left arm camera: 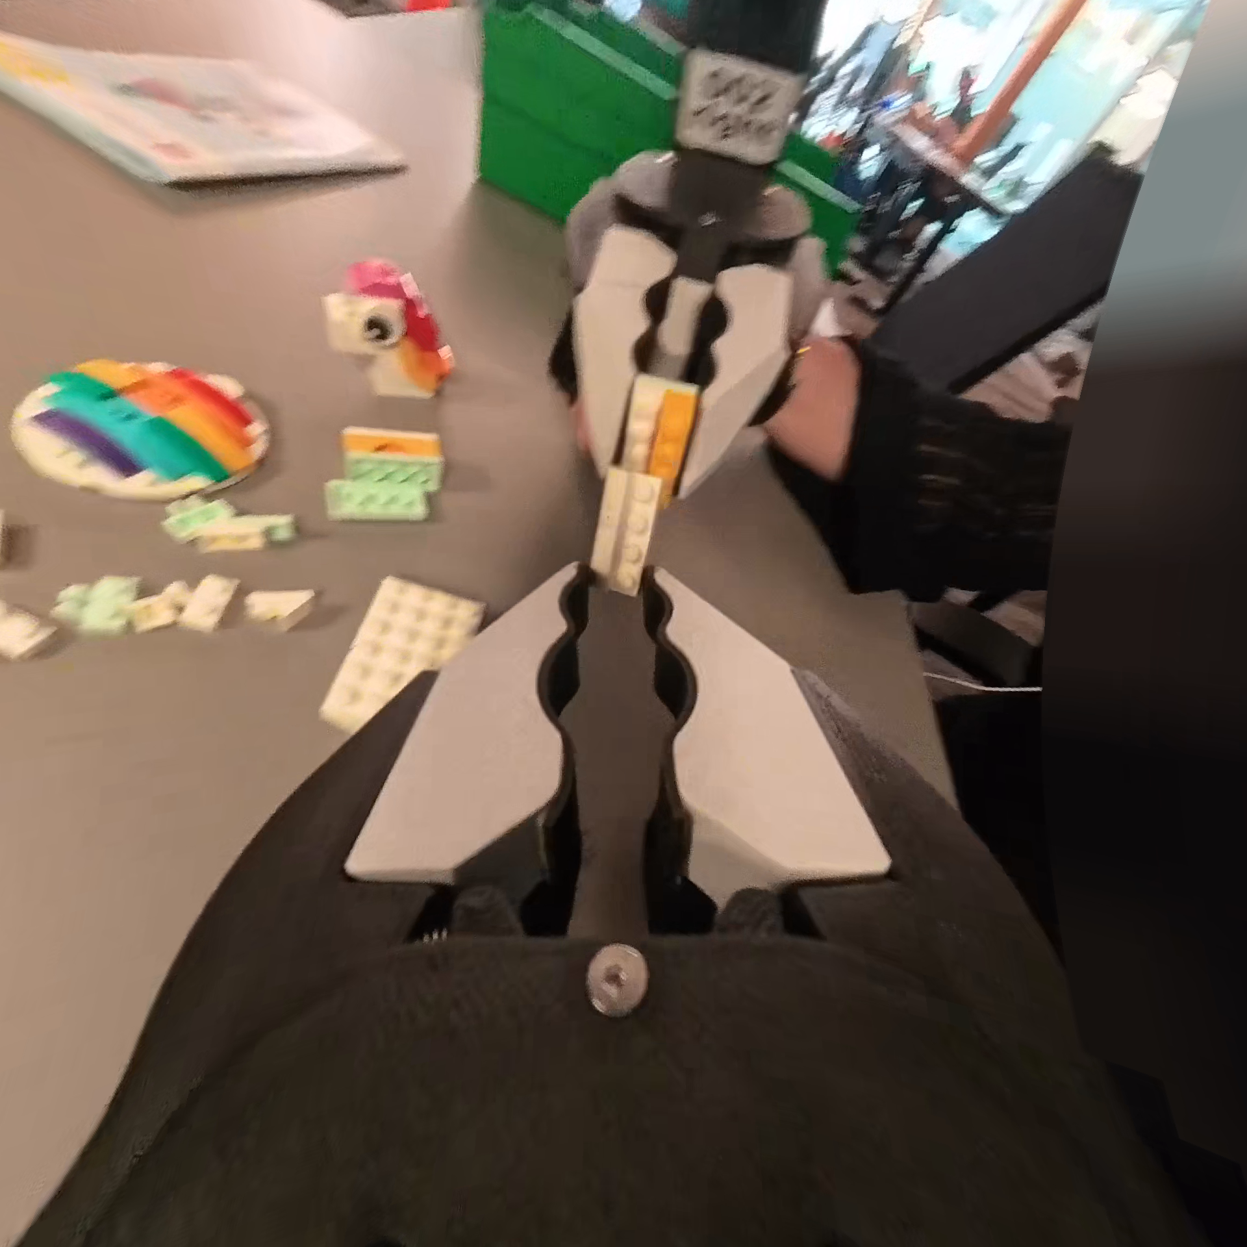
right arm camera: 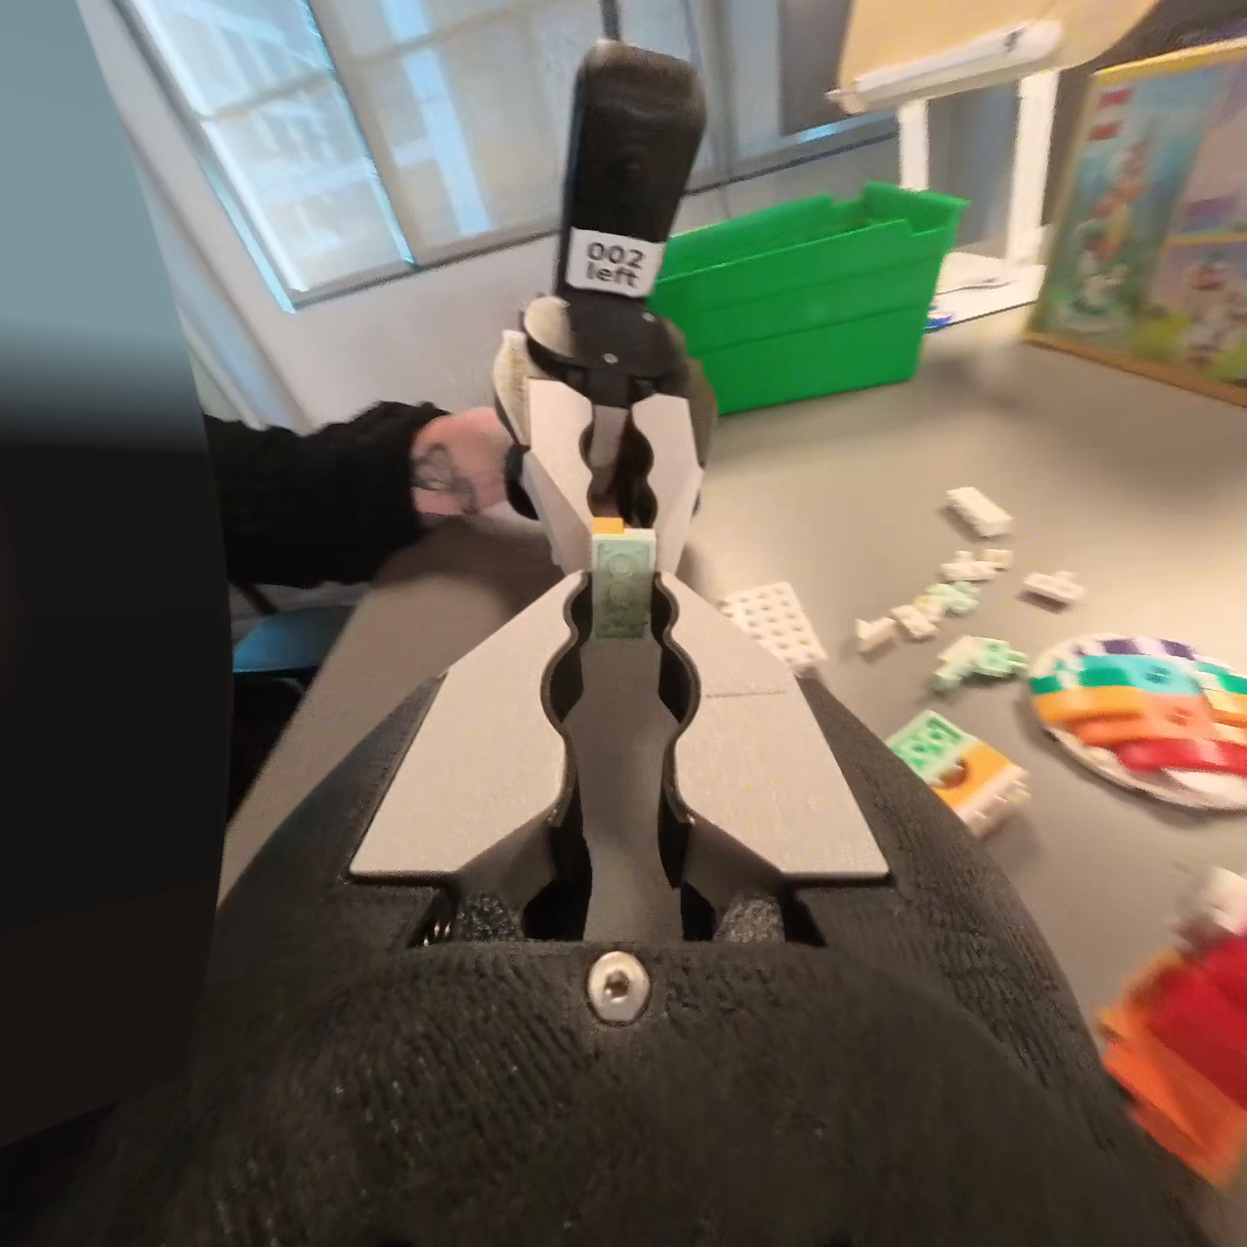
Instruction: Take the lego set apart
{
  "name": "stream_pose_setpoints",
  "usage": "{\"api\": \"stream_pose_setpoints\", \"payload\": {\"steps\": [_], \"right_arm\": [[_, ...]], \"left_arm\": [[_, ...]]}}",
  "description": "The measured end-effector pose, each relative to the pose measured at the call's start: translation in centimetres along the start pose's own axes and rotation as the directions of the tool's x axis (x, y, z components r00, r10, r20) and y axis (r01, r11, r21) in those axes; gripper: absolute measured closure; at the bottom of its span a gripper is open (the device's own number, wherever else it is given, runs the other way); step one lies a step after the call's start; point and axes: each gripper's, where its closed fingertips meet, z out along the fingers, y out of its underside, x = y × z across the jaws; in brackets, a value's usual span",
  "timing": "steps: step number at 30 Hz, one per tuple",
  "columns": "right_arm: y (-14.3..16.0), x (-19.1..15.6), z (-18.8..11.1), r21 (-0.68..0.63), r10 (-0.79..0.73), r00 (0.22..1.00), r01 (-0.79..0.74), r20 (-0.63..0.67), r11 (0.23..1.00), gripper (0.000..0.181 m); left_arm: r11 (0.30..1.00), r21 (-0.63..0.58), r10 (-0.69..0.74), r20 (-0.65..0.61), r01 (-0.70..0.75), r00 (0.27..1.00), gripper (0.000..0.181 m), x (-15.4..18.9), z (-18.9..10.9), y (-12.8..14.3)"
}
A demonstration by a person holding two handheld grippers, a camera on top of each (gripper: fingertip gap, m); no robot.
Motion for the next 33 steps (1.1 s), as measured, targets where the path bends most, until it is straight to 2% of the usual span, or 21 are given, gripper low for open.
{"api": "stream_pose_setpoints", "payload": {"steps": [4,8,11,16,20,23,27,33], "right_arm": [[0.5,0.9,0.1,-0.053,-0.091,0.992,0.086,-0.090,0.995,0.167],[0.9,1.2,0.5,-0.108,-0.196,0.971,0.182,-0.138,0.977,0.167],[1.2,1.0,0.7,-0.131,-0.224,0.966,0.207,-0.133,0.970,0.166],[0.1,-1.3,0.9,-0.019,-0.090,0.996,0.091,0.024,0.996,0.167],[-0.9,-2.4,0.8,0.052,-0.020,0.994,0.014,0.112,0.999,0.167],[-1.3,-2.6,0.7,0.074,-0.014,0.992,0.005,0.127,0.997,0.166],[-1.4,-1.8,0.6,0.072,-0.091,0.995,0.088,0.039,0.994,0.167],[-1.3,-1.0,0.4,0.039,-0.200,0.978,0.203,-0.054,0.979,0.166]], "left_arm": [[0.988,-0.147,-0.016,0.221,0.050,0.975,0.165,-3.7,-0.5,2.4],[0.984,-0.166,-0.029,0.201,0.063,0.979,0.143,-3.4,0.3,2.9],[0.997,-0.075,0.008,0.106,0.000,0.994,0.133,-1.7,0.5,1.2],[0.988,0.146,0.068,-0.126,-0.049,0.990,0.146,2.4,-0.2,-1.9],[0.981,0.185,0.097,-0.168,-0.066,0.981,0.150,3.3,-0.1,-2.2],[0.973,0.227,0.097,-0.202,-0.050,0.975,0.151,3.6,-0.2,-2.6],[0.965,0.254,0.110,-0.161,-0.067,0.981,0.150,3.0,-0.4,-3.0],[0.922,0.277,0.276,0.028,-0.272,0.961,0.151,2.4,-0.4,-3.4]]}}
